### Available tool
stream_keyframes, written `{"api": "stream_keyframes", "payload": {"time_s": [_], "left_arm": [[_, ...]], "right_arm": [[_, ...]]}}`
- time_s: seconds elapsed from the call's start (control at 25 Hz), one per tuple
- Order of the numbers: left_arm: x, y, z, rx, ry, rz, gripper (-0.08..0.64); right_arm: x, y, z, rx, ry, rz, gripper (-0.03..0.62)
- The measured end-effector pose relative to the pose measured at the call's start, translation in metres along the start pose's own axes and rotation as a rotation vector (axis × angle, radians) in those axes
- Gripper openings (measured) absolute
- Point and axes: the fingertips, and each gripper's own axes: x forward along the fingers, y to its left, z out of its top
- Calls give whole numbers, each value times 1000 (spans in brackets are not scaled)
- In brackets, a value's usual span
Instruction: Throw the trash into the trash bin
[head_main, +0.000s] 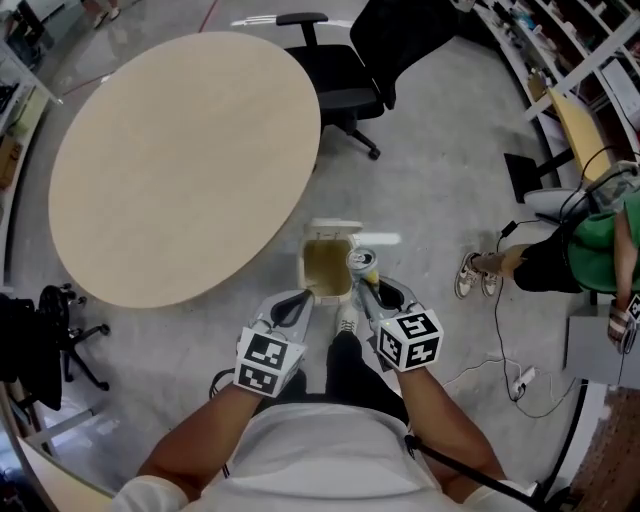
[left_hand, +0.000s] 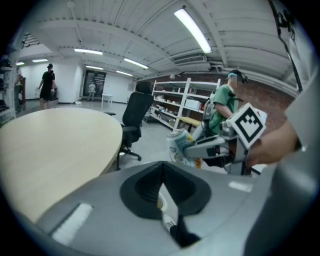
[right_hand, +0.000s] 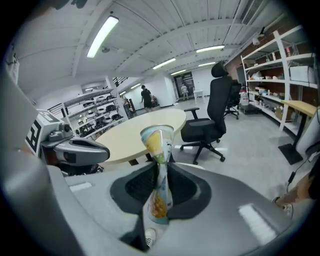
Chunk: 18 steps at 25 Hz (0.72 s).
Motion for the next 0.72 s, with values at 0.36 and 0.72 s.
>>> {"api": "stream_keyframes", "payload": {"time_s": [0.36,0.72], "left_arm": [[57,31,-52,-47,100,120,8],[103,54,-116,-107,225,174,8]], "right_arm": [[87,-24,-68,-31,190,130,66],[155,-42,-147,-15,360,199,66]]}}
